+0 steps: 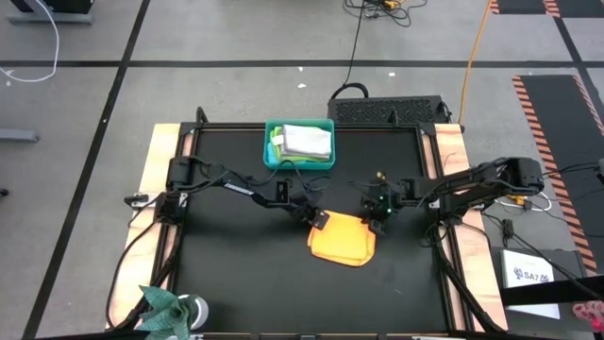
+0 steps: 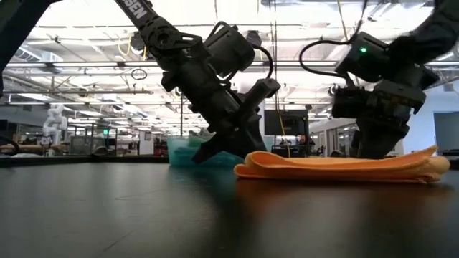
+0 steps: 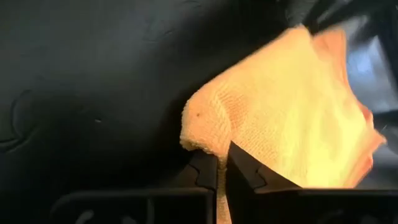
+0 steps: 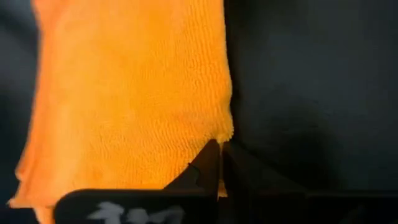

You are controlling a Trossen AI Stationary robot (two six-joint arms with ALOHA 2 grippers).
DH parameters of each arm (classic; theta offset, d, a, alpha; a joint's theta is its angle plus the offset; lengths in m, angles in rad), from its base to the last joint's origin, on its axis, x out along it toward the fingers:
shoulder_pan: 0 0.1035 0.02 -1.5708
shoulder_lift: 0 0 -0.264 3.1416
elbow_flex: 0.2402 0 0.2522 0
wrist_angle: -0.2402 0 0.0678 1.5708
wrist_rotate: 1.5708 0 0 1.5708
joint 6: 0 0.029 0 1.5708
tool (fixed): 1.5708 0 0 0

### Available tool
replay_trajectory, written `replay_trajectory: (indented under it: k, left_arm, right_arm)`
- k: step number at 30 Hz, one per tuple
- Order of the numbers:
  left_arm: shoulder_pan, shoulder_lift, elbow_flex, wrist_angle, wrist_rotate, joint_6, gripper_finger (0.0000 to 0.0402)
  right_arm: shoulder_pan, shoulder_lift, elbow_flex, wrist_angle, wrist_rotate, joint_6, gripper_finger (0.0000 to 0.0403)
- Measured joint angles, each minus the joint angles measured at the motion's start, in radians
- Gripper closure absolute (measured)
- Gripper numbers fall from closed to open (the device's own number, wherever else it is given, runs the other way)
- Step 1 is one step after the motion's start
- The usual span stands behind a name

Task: Fold microfiber towels
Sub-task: Stack the folded orange microfiber towel on top of the gray towel into the bin

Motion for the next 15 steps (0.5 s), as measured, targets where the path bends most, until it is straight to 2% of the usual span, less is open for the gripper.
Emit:
replay_trajectory:
  k: [6, 15]
  left_arm:
    - [0.001, 0.0, 0.0, 0.002, -0.065, 0.0, 0.0395]
    - [0.02, -0.001, 0.0, 0.004, -0.087, -0.039, 0.0398]
  right_arm:
    - [0.006, 0.002, -0.091, 0.185, -0.02, 0.114, 0.04]
    - [0.007, 0.006, -0.046, 0.168, -0.027, 0.108, 0.0402]
